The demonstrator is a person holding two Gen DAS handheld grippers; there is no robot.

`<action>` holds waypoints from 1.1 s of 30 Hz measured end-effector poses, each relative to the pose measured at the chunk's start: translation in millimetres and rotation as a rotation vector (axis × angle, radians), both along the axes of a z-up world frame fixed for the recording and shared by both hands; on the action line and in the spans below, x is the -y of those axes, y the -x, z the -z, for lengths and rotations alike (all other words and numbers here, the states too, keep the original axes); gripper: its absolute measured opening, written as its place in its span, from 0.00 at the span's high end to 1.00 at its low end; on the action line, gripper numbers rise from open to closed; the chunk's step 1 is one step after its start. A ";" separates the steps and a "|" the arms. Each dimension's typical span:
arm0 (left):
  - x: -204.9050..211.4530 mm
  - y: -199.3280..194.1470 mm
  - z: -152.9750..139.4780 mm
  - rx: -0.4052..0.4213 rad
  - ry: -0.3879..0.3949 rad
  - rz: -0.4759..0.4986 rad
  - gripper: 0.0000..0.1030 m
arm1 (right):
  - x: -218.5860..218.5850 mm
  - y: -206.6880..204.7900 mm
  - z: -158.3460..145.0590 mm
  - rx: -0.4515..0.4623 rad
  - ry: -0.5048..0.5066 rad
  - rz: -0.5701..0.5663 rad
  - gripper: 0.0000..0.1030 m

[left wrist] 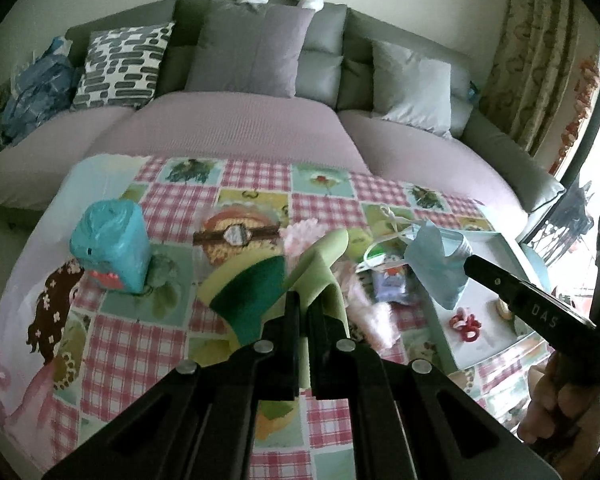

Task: Organize soft objects
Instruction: 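Carry green cloth to white tray with left tool while right tool carries blue mask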

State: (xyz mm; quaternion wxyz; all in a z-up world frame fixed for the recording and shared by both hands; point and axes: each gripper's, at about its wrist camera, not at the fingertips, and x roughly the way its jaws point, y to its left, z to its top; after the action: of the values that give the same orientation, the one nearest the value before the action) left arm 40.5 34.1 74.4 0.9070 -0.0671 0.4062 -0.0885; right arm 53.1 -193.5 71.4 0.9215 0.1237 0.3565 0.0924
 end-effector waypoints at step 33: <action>223.0 -69.4 -23.1 0.085 -0.109 0.374 0.97 | 185.9 12.6 13.1 0.008 0.000 0.502 0.98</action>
State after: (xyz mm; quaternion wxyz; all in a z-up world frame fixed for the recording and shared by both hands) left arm 109.8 -188.9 97.4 0.8933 0.0625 0.3772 -0.2361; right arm 40.6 -379.4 58.4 0.9169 0.2081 0.3111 -0.1388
